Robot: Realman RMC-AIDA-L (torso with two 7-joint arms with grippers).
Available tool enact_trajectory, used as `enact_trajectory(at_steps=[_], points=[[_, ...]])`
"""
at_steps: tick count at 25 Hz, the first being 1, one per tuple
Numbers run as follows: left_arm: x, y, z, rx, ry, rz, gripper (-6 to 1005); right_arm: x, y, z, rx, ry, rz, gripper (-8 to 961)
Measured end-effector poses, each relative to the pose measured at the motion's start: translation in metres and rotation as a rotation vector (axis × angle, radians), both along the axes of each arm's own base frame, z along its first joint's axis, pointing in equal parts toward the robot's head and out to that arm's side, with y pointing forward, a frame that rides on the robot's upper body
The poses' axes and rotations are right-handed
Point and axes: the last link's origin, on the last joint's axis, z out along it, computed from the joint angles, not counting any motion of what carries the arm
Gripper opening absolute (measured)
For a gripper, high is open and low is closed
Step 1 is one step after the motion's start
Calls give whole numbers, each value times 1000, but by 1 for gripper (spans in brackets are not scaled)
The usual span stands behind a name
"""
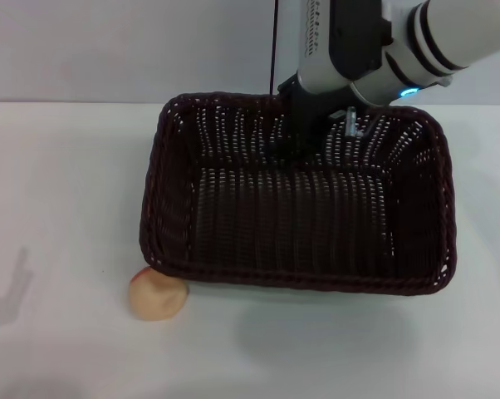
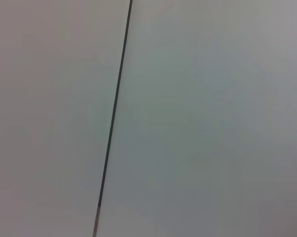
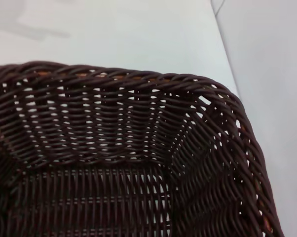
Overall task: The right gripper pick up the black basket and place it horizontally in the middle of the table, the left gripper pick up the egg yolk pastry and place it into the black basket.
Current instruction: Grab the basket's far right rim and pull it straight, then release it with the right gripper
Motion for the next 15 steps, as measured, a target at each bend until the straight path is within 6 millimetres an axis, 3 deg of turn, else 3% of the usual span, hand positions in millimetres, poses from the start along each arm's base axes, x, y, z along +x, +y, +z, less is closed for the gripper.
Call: enact_trajectory(at_steps=[8,15], points=[[0,-1,0,0,1,2,765,-9,-5,23,46,17,16,578],[0,1,1,0,4,-6,763,-14,-7,28,55,17,33,578]])
